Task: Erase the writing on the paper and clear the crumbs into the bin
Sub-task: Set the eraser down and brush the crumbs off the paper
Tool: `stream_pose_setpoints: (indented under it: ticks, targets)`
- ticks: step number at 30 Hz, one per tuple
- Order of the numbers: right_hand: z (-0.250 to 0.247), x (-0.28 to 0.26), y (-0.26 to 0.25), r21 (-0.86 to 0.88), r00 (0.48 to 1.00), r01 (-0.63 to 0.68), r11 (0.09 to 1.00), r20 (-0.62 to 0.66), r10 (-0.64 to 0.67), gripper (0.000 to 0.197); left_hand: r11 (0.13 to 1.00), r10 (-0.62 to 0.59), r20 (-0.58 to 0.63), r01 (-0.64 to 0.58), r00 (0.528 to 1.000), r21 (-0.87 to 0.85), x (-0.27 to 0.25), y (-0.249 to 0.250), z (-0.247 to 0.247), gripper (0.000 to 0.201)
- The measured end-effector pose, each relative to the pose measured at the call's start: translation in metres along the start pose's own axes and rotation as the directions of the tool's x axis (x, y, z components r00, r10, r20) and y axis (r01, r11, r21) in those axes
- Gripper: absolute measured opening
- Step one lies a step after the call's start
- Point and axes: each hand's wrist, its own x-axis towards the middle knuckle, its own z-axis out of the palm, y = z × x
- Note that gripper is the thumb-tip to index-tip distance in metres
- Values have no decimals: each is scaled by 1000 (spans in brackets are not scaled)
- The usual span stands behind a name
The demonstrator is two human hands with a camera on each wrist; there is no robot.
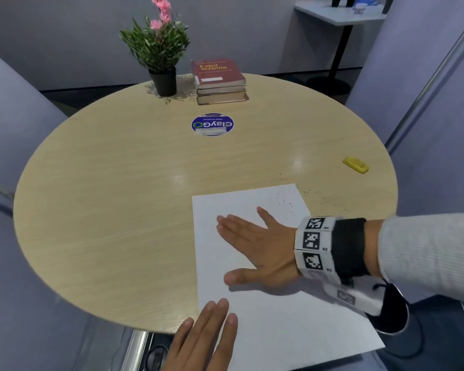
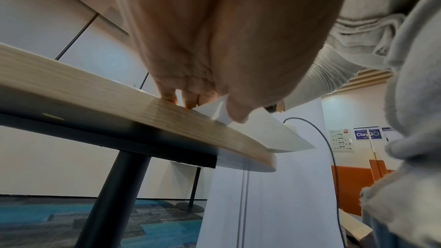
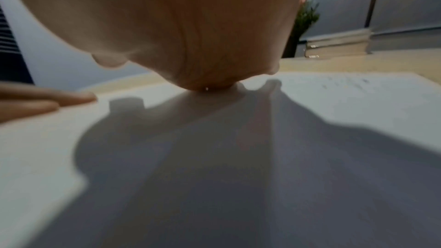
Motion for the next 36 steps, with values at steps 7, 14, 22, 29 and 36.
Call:
stream_pose_setpoints:
  ticks: [7, 14, 22, 29, 36]
  targets:
    - [-15, -23, 81, -67, 919, -394, 917, -62, 390, 97, 1000, 21, 29, -20, 999, -15, -2, -3, -3, 41]
    - [15, -24, 11, -31, 999, 45, 998, -4, -45, 91, 1000, -10, -41, 10, 999, 1, 2, 2, 1, 43]
    - [2, -50, 74, -133, 972, -233, 963, -67, 225, 103, 1000, 6, 58, -5, 998, -20, -1, -4, 0, 45]
    - [16, -63, 69, -23, 992, -126, 992, 18, 126, 91, 999, 34, 85, -34, 996, -4, 0, -4, -5, 53]
    - [21, -77, 54, -109, 996, 42, 993, 81, -33, 94, 1000, 0, 143, 4, 990, -23, 1, -4, -7, 52]
